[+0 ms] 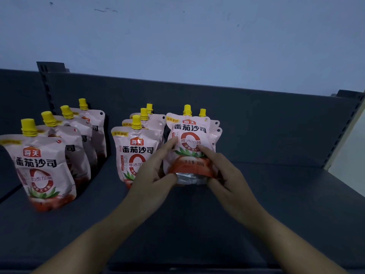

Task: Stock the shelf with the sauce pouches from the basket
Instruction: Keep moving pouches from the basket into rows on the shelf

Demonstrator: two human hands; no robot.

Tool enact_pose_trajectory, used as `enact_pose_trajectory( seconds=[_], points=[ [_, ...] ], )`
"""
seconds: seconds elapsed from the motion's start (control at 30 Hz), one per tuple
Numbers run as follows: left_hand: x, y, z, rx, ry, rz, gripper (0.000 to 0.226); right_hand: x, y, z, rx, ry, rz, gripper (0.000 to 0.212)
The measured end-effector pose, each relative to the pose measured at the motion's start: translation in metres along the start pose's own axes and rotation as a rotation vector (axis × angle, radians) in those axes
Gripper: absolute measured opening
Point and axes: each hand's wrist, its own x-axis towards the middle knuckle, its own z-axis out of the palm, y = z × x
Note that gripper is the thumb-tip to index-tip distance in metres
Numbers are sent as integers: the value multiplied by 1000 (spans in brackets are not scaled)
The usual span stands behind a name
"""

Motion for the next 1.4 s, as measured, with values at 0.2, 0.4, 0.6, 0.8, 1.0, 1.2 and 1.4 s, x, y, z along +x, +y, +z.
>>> enact_pose_trajectory(
  seconds=[0.2,0.4,0.6,0.8,1.0,1.2,1.4],
  points=[
    [3,-8,1,-119,-144,-10,91,-7,12,-5,333,-124,74,78],
    [12,-19,-3,-68,-226,16,105,-3,21,-17,555,-72,320,70],
    [31,-42,0,146,-273,-91,114,7,43,-16,346,28,347,68],
    [39,-66,11,462,-240,-36,111,14,63,-16,94,-15,327,64],
    [46,-82,17,548,-107,-42,85,23,67,-16,-90,-35,345,49],
    [49,-88,22,802,-108,-97,64,23,75,-17,-149,-41,386,44],
    [44,-78,21,739,-113,-158,67,13,71,-18,-194,-74,435,41]
  ],
)
